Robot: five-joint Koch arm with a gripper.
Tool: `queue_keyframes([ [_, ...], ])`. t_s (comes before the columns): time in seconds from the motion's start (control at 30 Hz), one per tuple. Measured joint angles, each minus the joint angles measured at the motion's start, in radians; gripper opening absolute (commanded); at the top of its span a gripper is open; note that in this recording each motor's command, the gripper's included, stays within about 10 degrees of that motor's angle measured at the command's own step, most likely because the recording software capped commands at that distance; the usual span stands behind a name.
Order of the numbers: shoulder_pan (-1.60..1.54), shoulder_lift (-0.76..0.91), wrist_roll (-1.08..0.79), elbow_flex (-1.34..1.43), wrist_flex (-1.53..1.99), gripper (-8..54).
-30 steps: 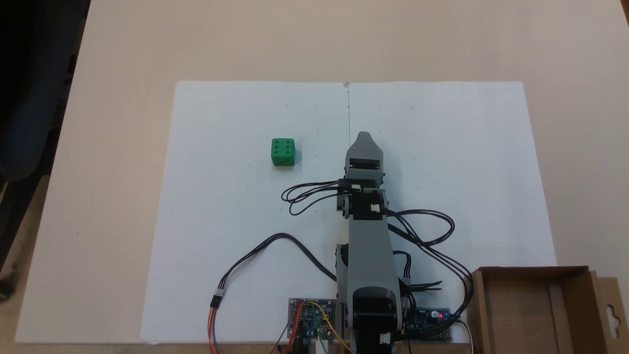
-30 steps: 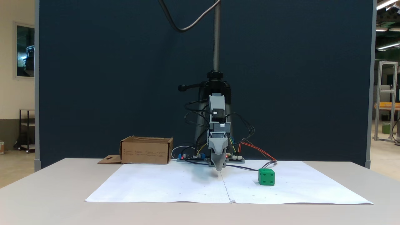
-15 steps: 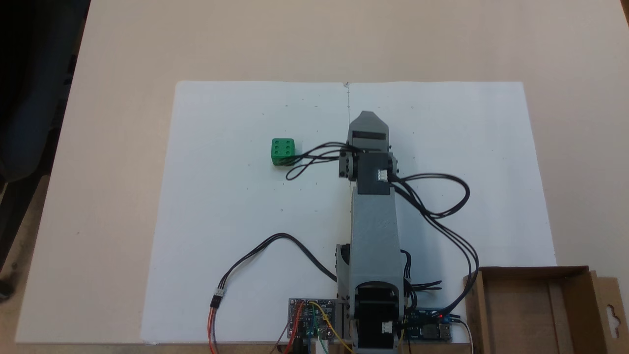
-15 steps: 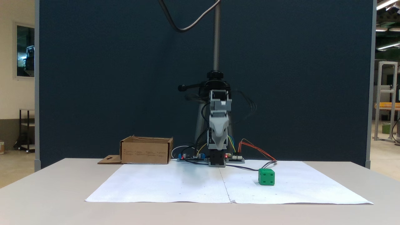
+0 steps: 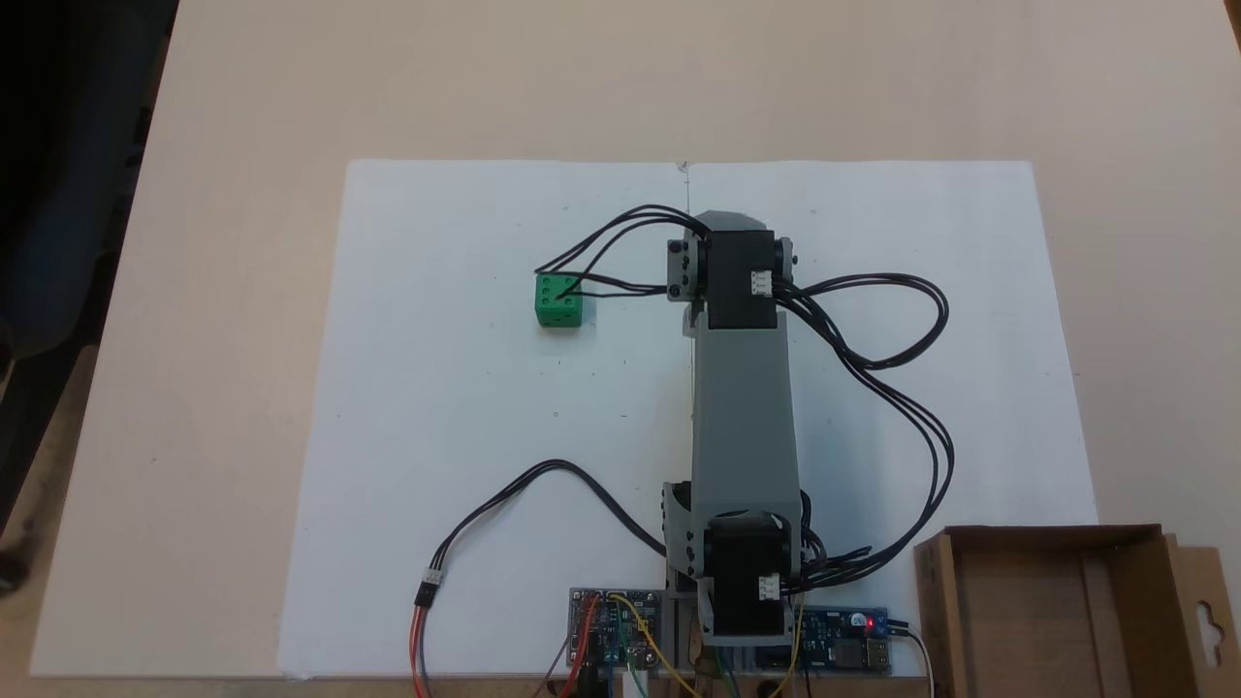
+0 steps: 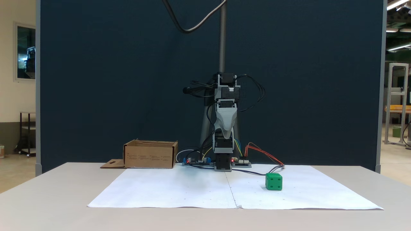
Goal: Grasp a green dice and put it in the bin.
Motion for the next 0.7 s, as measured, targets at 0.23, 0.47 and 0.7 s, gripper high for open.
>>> queue_keyframes([
  [0.23,-0.147,-0.002,0.078,-0.003,0.035,42.3],
  [0.47,-0.316,-0.017,0.291,-0.055,0.035,42.4],
  [0.7,-0.520,-0.094,0.425,-0.067,-0.015,42.6],
])
